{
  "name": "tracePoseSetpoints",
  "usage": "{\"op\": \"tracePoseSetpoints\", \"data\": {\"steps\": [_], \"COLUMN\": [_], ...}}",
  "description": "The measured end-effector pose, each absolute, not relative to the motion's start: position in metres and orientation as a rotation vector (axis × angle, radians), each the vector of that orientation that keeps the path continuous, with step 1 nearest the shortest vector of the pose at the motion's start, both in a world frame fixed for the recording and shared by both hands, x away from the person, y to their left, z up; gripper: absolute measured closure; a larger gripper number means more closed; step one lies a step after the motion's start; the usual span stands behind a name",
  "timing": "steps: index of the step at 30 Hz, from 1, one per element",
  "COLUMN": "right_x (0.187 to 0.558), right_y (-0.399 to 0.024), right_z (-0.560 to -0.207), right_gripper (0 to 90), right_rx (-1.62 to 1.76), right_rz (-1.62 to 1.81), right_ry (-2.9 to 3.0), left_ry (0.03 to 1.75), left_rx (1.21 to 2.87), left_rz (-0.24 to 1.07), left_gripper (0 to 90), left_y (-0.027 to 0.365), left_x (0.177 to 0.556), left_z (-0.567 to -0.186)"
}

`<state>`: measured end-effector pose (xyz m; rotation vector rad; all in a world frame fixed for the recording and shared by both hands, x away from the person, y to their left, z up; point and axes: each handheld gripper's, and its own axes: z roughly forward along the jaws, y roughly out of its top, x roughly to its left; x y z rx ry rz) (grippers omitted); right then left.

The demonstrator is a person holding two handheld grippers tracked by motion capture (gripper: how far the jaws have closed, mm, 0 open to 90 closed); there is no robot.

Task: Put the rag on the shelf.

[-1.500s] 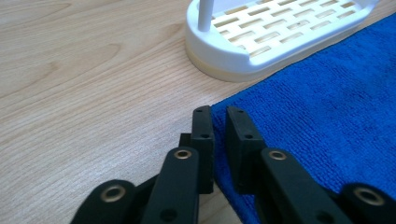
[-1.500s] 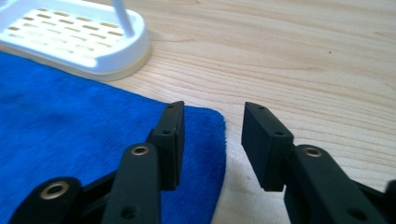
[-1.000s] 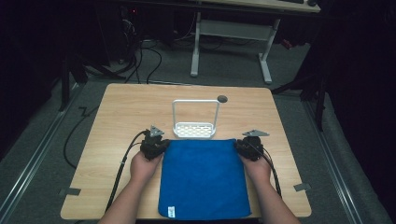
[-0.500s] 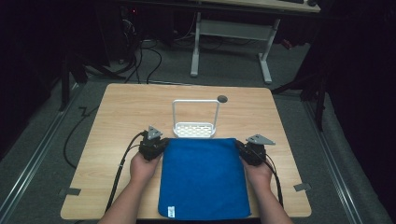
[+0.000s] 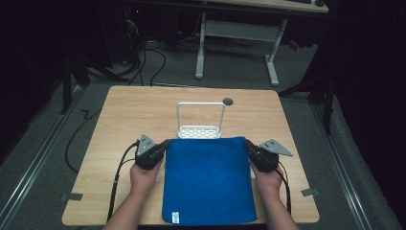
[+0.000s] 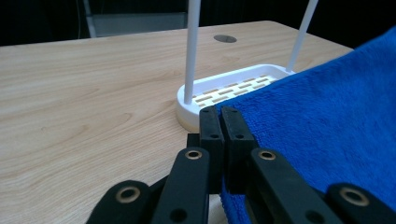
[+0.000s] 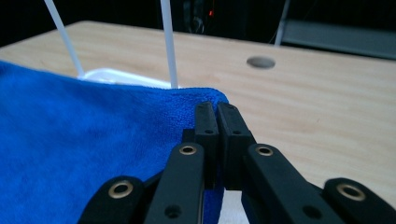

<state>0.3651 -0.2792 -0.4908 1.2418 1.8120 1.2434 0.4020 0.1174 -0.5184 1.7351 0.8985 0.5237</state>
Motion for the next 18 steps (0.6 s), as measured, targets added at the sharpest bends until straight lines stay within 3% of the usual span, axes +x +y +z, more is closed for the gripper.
{"op": "tracePoseSetpoints", "data": {"steps": [18], "right_x": [0.335], "right_y": [-0.27], "right_z": [-0.441], "right_gripper": [88.1], "right_rx": [1.097], "right_rz": [1.368], "right_ry": [1.66], "left_ry": [0.788], "left_rx": [1.485], "left_rz": [0.603], "left_gripper": [88.8], "left_y": [0.122], "left_x": [0.369], "left_z": [-0.46]}}
